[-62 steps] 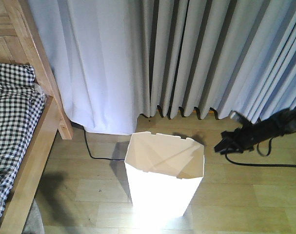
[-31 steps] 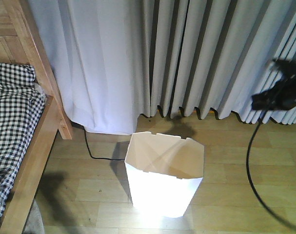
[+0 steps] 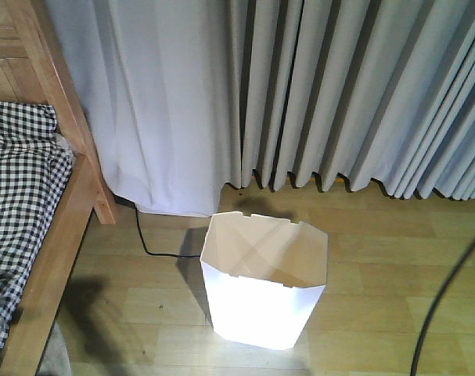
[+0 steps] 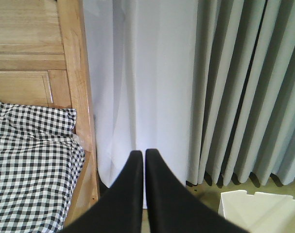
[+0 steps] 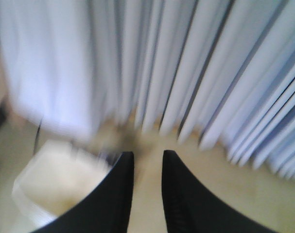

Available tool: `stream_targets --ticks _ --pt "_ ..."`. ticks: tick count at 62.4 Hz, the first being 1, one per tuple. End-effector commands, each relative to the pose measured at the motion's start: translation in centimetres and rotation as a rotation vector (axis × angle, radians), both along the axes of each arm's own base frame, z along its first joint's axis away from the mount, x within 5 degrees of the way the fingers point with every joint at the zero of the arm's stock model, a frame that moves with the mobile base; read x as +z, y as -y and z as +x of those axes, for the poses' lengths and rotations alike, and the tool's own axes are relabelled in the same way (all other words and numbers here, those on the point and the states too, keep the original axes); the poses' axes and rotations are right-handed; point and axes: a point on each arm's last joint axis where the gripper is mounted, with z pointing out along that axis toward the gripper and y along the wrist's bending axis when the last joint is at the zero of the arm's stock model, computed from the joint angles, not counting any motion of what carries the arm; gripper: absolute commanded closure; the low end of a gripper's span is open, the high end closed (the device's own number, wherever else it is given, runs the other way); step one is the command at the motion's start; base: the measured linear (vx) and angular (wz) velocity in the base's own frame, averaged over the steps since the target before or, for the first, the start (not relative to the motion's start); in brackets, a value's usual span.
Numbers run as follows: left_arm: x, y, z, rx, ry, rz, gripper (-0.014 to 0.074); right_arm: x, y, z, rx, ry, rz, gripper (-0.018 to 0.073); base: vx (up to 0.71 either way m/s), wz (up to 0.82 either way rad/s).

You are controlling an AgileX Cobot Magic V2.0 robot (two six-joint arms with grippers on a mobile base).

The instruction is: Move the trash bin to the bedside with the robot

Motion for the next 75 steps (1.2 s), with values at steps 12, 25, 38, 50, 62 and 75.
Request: stream_targets --ticks 12,25,38,50,62,75 --pt "-0.3 0.0 0.1 -0.004 0.048 -0.013 0.0602 0.2 -2.6 -9.2 -0.127 0.461 0.005 0.0417 0.0 0.0" --pt "-0.3 0.0 0.1 -0.004 0.048 -0.013 0.0602 -4.4 -3.3 -13.0 -0.127 0.496 0.14 0.0416 0.0 0.0" --pt "-0.3 0.0 0.1 -0.004 0.048 -0.013 0.0602 -8.0 -3.6 -13.5 -0.132 0.432 0.224 0.0416 0.0 0.0" --pt "-0.3 0.0 0.1 -0.004 0.048 -0.013 0.0602 -8.4 -3.5 -13.5 -0.149 0.426 0.247 0.0559 0.0 0.0" --pt "-0.3 0.0 0.1 -0.004 0.048 -0.013 0.0602 -8.2 -3.0 -13.5 -0.201 0.459 0.237 0.0569 0.0 0.0" --pt "-0.3 0.0 0.1 -0.004 0.048 -0.013 0.0602 -8.2 -3.0 -13.5 -0.2 0.458 0.237 0.057 0.0 0.0"
